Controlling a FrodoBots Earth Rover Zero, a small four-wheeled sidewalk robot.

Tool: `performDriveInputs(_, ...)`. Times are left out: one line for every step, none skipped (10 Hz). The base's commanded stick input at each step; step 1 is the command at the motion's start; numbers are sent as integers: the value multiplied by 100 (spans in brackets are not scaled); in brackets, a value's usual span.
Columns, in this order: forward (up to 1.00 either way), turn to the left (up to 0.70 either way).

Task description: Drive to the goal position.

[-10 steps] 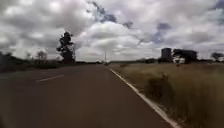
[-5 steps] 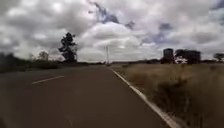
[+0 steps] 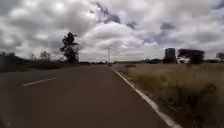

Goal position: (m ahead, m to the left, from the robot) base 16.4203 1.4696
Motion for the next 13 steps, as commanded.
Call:
performDriveInputs(85, 0)
performDriveInputs(85, 0)
performDriveInputs(85, 0)
performDriveInputs(85, 0)
performDriveInputs(85, 0)
performDriveInputs(85, 0)
performDriveInputs(85, 0)
performDriveInputs(85, 0)
performDriveInputs(85, 0)
performDriveInputs(85, 0)
performDriveInputs(85, 0)
performDriveInputs(85, 0)
performDriveInputs(85, 0)
